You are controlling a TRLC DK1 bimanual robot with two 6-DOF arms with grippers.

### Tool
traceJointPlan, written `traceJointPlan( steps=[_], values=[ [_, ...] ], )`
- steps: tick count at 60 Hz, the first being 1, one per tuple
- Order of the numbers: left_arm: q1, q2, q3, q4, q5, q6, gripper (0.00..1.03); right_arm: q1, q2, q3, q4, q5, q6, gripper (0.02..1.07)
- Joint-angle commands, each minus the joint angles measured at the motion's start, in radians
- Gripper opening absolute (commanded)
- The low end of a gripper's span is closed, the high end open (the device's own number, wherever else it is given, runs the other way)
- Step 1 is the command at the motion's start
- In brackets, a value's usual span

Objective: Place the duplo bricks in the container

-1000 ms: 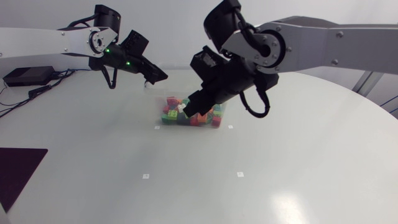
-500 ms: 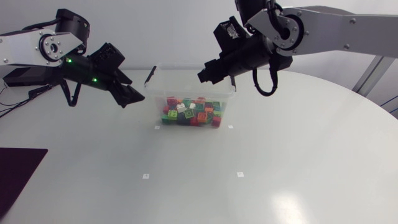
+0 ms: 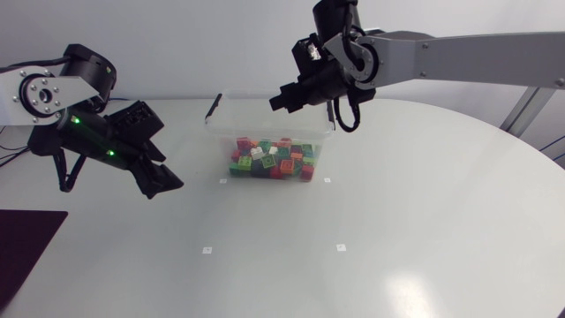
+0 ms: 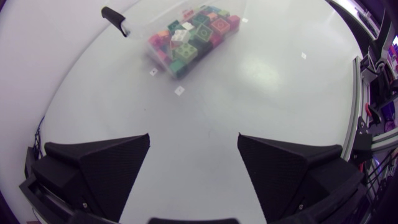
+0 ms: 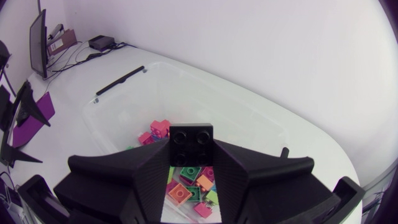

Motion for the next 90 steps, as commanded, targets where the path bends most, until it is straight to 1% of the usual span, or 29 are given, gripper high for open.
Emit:
traceJointPlan(
  steps=[1,3,6,9,10,13,14,15,16,18,23,30,34,38,43,48,49,58,61,63,67,75,79,84,90],
  values=[
    [-0.023,-0.026,-0.057,-0.031,-0.035,0.029,0.98,0.009,0.055,0.042,0.027,0.027,0.019,0.31],
    [-0.029,-0.031,-0.067,-0.046,-0.049,0.029,0.98,0.010,0.072,0.055,0.028,0.036,0.017,0.32],
    [-0.035,-0.039,-0.080,-0.060,-0.066,0.029,0.98,0.013,0.091,0.067,0.030,0.045,0.016,0.36],
    [-0.043,-0.048,-0.093,-0.076,-0.078,0.026,0.98,0.016,0.105,0.072,0.038,0.066,0.014,0.46],
    [-0.047,-0.052,-0.101,-0.088,-0.087,0.024,0.98,0.019,0.112,0.073,0.044,0.076,0.011,0.54],
    [-0.056,-0.060,-0.113,-0.112,-0.109,0.021,0.98,0.022,0.123,0.081,0.044,0.096,0.009,0.74],
    [-0.059,-0.066,-0.118,-0.123,-0.115,0.019,0.98,0.024,0.126,0.082,0.045,0.105,0.005,0.85],
    [-0.061,-0.069,-0.123,-0.131,-0.118,0.019,0.98,0.025,0.126,0.082,0.045,0.111,0.003,0.92],
    [-0.063,-0.075,-0.129,-0.137,-0.122,0.019,0.98,0.025,0.128,0.082,0.045,0.120,0.003,0.98],
    [-0.066,-0.085,-0.139,-0.146,-0.130,0.019,0.98,0.027,0.126,0.079,0.050,0.126,0.003,1.02],
    [-0.070,-0.106,-0.158,-0.183,-0.162,0.019,0.98,0.027,0.106,0.058,0.081,0.135,0.003,1.02],
    [-0.086,-0.132,-0.189,-0.246,-0.182,0.027,0.98,0.027,0.080,0.032,0.114,0.151,0.002,1.02],
    [-0.113,-0.158,-0.228,-0.263,-0.219,0.030,0.98,0.027,0.051,-0.004,0.154,0.160,0.003,1.02],
    [-0.142,-0.175,-0.261,-0.281,-0.236,0.030,0.98,0.027,0.013,-0.051,0.193,0.178,0.002,1.02],
    [-0.207,-0.198,-0.311,-0.298,-0.279,0.019,0.98,0.025,-0.038,-0.111,0.225,0.189,0.002,1.02],
    [-0.251,-0.204,-0.343,-0.321,-0.300,0.009,0.98,0.024,-0.076,-0.156,0.231,0.197,0.003,1.02],
    [-0.270,-0.204,-0.354,-0.329,-0.310,-0.002,0.98,0.022,-0.090,-0.172,0.234,0.197,0.003,1.02],
    [-0.371,-0.209,-0.414,-0.346,-0.360,-0.068,0.98,0.018,-0.184,-0.275,0.245,0.206,-0.004,1.02],
    [-0.403,-0.209,-0.429,-0.350,-0.363,-0.088,0.98,0.016,-0.207,-0.298,0.245,0.215,-0.007,1.02],
    [-0.409,-0.209,-0.431,-0.353,-0.365,-0.091,0.98,0.016,-0.224,-0.315,0.245,0.215,-0.009,1.02],
    [-0.464,-0.204,-0.459,-0.361,-0.372,-0.123,0.98,0.013,-0.256,-0.347,0.243,0.221,-0.012,1.02],
    [-0.527,-0.144,-0.491,-0.350,-0.394,-0.180,0.98,0.007,-0.336,-0.418,0.239,0.223,-0.014,1.02],
    [-0.570,-0.105,-0.506,-0.333,-0.412,-0.218,0.98,0.004,-0.380,-0.455,0.235,0.223,-0.017,1.02],
    [-0.604,-0.065,-0.514,-0.319,-0.414,-0.251,0.98,-0.004,-0.423,-0.487,0.225,0.223,-0.018,1.02],
    [-0.615,-0.002,-0.508,-0.306,-0.423,-0.269,0.98,-0.013,-0.472,-0.524,0.220,0.223,-0.021,1.02]
  ],
)
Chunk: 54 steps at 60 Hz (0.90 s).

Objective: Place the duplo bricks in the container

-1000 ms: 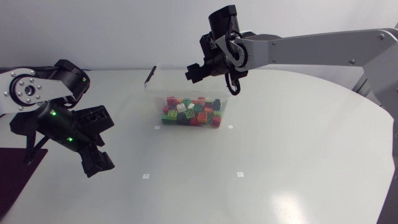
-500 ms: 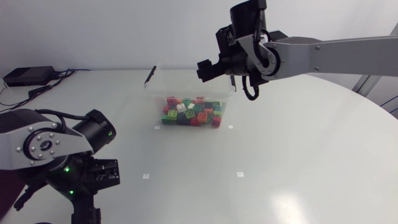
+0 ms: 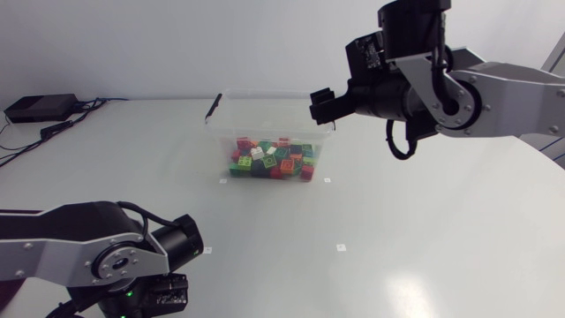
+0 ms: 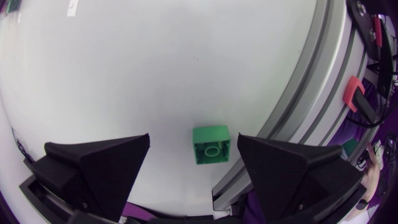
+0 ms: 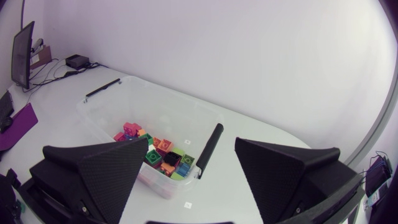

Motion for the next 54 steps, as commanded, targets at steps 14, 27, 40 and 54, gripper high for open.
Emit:
traceJointPlan(
  steps=[14,27,40,54],
  values=[
    [-0.056,0.116,-0.057,0.041,-0.042,-0.081,0.93,-0.041,-0.157,-0.124,-0.043,0.001,-0.030,1.02],
    [-0.007,0.123,-0.046,0.061,-0.073,-0.074,0.46,-0.104,-0.289,-0.202,-0.083,-0.005,-0.044,1.02],
    [0.035,0.105,0.023,0.104,-0.090,-0.057,0.25,-0.182,-0.402,-0.335,-0.026,-0.005,-0.025,1.02],
    [0.069,0.010,0.161,0.129,-0.085,-0.054,0.25,-0.247,-0.537,-0.463,-0.011,0.004,-0.025,1.02]
  ],
)
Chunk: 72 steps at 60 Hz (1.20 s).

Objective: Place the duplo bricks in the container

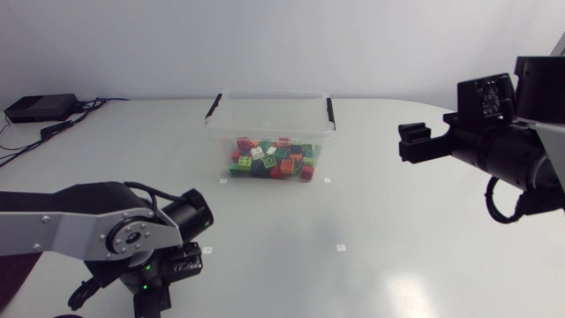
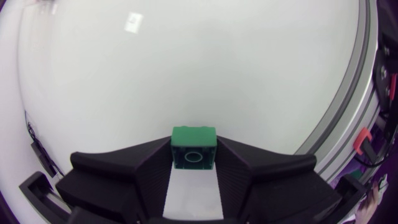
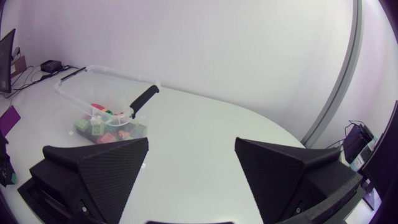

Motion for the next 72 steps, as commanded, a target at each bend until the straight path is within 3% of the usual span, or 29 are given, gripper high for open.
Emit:
traceJointPlan(
  steps=[1,10,20,30,53,72],
  values=[
    [0.019,-0.048,0.077,0.005,-0.001,-0.003,0.25,-0.019,-0.051,-0.054,0.024,0.010,0.002,1.02],
    [0.045,-0.082,0.199,0.022,0.061,-0.006,0.25,-0.030,-0.116,-0.111,0.024,0.028,-0.014,1.02],
    [0.057,-0.094,0.317,0.134,0.090,-0.035,0.25,-0.036,-0.186,-0.174,0.036,0.048,-0.028,1.02],
    [0.129,-0.079,0.398,0.285,0.108,-0.086,0.25,-0.051,-0.260,-0.271,0.111,0.064,-0.063,1.02],
    [0.235,-0.065,0.443,0.532,0.119,-0.191,0.29,-0.059,-0.459,-0.409,0.147,0.088,-0.104,1.02],
    [0.236,0.047,0.536,0.703,0.120,-0.230,0.33,-0.053,-0.614,-0.470,0.105,0.105,-0.155,1.02]
  ],
)
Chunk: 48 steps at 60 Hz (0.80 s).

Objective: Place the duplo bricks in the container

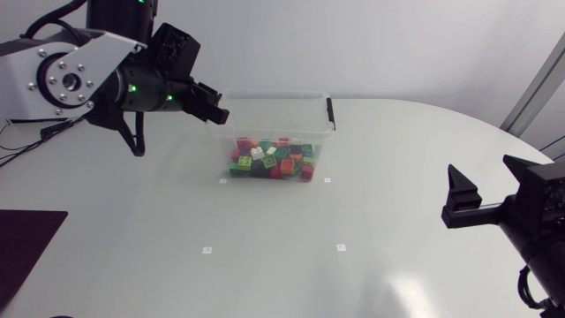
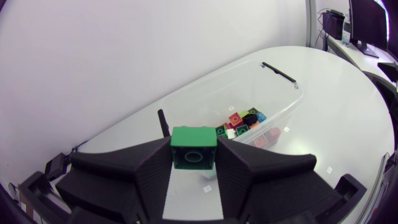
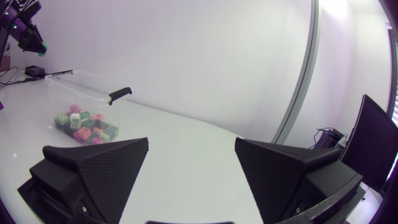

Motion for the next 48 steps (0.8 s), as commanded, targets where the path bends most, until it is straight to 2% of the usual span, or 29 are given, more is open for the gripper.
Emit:
traceJointPlan(
  steps=[1,16,30,42,48],
  values=[
    [-0.002,0.057,0.043,0.038,0.003,-0.024,0.33,0.002,-0.045,-0.043,-0.015,0.011,-0.029,1.02],
    [0.014,0.199,0.103,0.141,0.003,-0.030,0.49,0.003,-0.157,-0.126,-0.012,0.013,-0.043,1.02],
    [0.024,0.308,0.172,0.178,0.003,-0.056,0.49,-0.006,-0.251,-0.203,0.012,0.019,-0.066,1.02],
    [0.028,0.373,0.215,0.205,0.003,-0.067,0.63,-0.017,-0.369,-0.249,-0.012,0.022,-0.091,1.02],
    [0.036,0.413,0.238,0.210,0.003,-0.068,0.75,-0.037,-0.371,-0.252,-0.015,0.020,-0.091,1.02]
  ],
)
